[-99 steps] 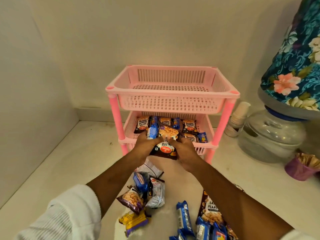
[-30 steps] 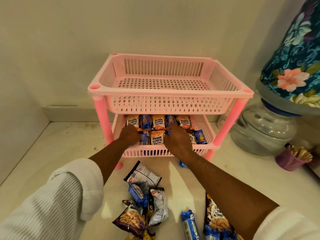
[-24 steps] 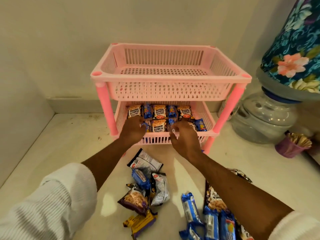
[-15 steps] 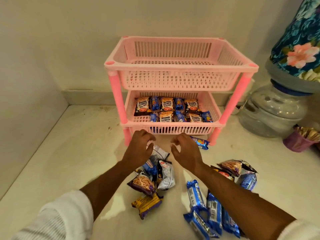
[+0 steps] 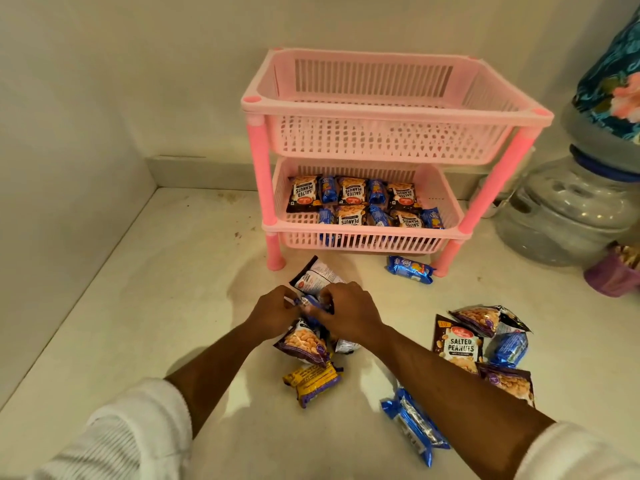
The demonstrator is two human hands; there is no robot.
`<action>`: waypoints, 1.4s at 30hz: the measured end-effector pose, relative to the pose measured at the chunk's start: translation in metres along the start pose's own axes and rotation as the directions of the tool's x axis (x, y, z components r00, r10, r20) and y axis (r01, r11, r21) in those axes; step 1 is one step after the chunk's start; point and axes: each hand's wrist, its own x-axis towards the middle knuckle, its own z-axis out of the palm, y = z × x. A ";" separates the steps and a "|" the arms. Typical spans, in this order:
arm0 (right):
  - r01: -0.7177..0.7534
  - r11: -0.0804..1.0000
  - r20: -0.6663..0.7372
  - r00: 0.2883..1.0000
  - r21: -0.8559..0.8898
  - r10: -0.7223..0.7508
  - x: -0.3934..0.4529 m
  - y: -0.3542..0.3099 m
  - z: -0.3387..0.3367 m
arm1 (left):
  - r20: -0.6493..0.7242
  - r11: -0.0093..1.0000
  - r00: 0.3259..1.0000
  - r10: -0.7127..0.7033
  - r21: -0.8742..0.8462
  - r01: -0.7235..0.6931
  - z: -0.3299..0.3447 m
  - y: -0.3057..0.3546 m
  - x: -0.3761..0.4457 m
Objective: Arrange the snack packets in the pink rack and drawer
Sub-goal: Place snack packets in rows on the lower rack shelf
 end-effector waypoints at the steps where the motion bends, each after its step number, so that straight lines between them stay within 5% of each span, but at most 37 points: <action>1: -0.003 0.999 0.041 0.999 -0.048 0.005 0.001 -0.004 0.001 | -0.003 0.999 1.000 -0.011 -0.031 0.011 0.000 0.000 0.000; 5: -0.070 0.991 0.084 0.993 -0.113 0.080 0.006 -0.016 0.007 | -0.010 0.992 0.999 -0.047 -0.121 0.045 0.000 0.005 -0.001; 12: -0.186 0.927 -0.113 0.966 0.326 0.234 -0.008 -0.007 -0.013 | -0.174 0.971 0.982 0.074 -0.212 -0.111 -0.001 0.018 0.005; 18: -0.182 0.618 -0.111 0.907 0.765 0.406 -0.030 0.027 -0.043 | -0.180 0.937 0.948 0.264 -0.186 -0.296 0.020 0.057 0.017; 21: -0.265 0.475 -0.032 0.848 0.839 0.529 -0.039 0.050 -0.054 | -0.102 0.900 0.904 0.415 -0.098 -0.424 0.042 0.085 0.023; 26: -0.276 0.027 0.205 0.772 0.961 0.602 -0.054 0.083 -0.071 | 0.114 0.846 0.850 0.515 0.095 -0.525 0.092 0.132 0.044; 30: -0.337 -0.036 0.287 0.734 0.941 0.616 -0.058 0.110 -0.081 | 0.247 0.806 0.838 0.486 0.245 -0.539 0.126 0.154 0.064; 34: -0.370 -0.074 0.338 0.726 0.926 0.599 -0.060 0.133 -0.095 | 0.399 0.648 0.786 0.472 0.447 -0.617 0.155 0.164 0.082; 37: -0.386 -0.100 0.372 0.740 0.917 0.560 -0.061 0.150 -0.103 | 0.395 0.448 0.782 0.482 0.656 -0.608 0.173 0.171 0.090; 42: -0.376 -0.147 0.399 0.784 0.915 0.476 -0.064 0.166 -0.108 | 0.329 0.364 0.838 0.435 0.787 -0.498 0.183 0.176 0.089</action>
